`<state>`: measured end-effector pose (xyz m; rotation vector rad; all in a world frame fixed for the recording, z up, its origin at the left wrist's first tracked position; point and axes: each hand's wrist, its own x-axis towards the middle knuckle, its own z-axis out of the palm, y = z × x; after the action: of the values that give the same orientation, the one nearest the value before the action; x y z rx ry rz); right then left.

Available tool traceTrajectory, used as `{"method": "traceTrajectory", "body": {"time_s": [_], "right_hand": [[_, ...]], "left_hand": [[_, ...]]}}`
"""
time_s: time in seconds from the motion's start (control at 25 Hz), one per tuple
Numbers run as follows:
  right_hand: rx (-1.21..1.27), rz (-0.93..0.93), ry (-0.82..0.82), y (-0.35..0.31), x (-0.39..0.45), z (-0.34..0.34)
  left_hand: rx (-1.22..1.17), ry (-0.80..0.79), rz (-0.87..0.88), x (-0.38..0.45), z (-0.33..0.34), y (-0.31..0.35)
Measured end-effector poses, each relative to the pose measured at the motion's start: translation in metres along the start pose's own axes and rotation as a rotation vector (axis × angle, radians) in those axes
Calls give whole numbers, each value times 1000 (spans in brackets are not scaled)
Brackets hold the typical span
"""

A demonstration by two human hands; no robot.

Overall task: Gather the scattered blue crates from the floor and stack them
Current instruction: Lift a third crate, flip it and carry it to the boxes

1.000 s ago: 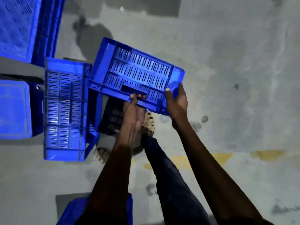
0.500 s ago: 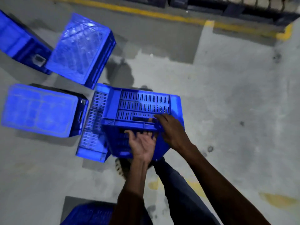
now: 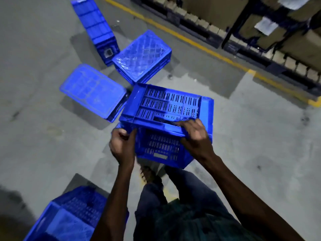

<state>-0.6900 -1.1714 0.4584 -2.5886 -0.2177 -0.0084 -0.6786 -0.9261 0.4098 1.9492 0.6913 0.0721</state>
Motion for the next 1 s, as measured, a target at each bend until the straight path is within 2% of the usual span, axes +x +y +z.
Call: {"method": "traceTrajectory", "body": {"time_s": [0.04, 0.08, 0.12, 0.24, 0.4, 0.52, 0.68, 0.84, 0.92, 1.0], "right_hand": [[8, -8, 16, -13, -4, -9], [16, -25, 40, -26, -8, -18], [17, -57, 66, -39, -13, -29], [63, -165, 85, -68, -16, -55], [-20, -257, 23, -99, 8, -70], [-59, -320, -26, -113, 33, -62], [-83, -548, -93, -141, 63, -46], [109, -657, 15, -155, 77, -44], [267, -616, -88, -154, 86, -41], [372, -570, -206, -156, 91, -35]], "left_hand": [[34, 74, 57, 4, -19, 3], [47, 84, 112, 9, -34, 4], [1, 26, 137, 12, -45, 4], [-231, -130, 48, 21, -71, 9], [-256, 67, 58, 2, -108, 37], [-170, 238, 138, -12, -133, 52], [-107, 363, 202, -34, -150, 67], [26, 562, 150, -51, -157, 104], [84, 628, 132, -59, -161, 115], [39, 676, 137, -73, -162, 118]]}}
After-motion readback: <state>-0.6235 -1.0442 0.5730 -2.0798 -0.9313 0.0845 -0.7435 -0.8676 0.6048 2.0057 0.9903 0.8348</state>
